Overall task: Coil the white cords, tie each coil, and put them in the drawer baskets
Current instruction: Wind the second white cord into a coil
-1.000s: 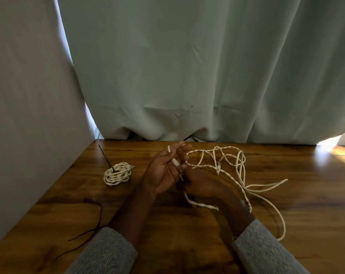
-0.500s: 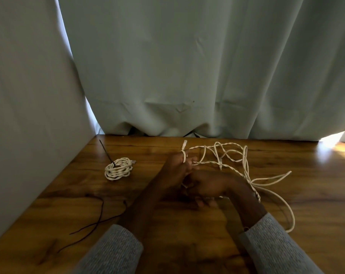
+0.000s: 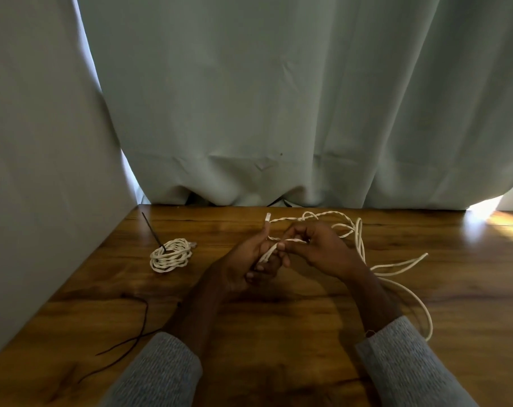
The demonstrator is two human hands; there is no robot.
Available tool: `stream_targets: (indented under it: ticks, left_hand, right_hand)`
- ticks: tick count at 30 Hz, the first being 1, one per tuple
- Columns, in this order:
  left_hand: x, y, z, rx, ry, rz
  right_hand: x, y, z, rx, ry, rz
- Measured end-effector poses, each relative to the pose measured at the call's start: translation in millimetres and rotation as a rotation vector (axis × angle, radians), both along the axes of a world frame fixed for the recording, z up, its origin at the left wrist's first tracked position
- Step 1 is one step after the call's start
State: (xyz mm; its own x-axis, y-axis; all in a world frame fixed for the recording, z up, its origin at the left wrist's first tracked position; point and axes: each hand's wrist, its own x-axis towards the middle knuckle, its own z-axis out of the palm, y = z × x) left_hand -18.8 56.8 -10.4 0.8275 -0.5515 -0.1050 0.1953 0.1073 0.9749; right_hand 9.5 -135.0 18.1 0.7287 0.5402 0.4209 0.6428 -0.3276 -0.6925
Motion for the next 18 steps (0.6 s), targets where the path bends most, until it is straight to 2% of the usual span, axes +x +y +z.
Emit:
stream_targets:
  ticks: [3, 9, 11, 14, 18]
  left_hand:
    - [-0.3, 7.0, -0.5, -0.038, 0.033, -0.063]
    - [-2.8, 13.8, -4.1, -0.116, 0.055, -0.130]
    - [-2.9, 15.5, -4.0, -0.152, 0.063, -0.165]
    - [-3.9, 18.1, -4.3, -0.189, 0.064, -0.205]
    - [-7.0, 17.9, -2.9, -0.254, 0.012, -0.163]
  right_hand:
    - [4.2, 2.9, -5.9, 0.017, -0.059, -0.045]
    - [1.2, 7.8, -5.2, -0.074, -0.101, 0.063]
    - [-2.5, 8.1, -1.8, -0.061, -0.053, 0.076]
    - [-5.4, 4.8, -1.6, -0.058, 0.129, 0.094]
    - [-6.7, 2.3, -3.2, -0.151, 0.279, 0.099]
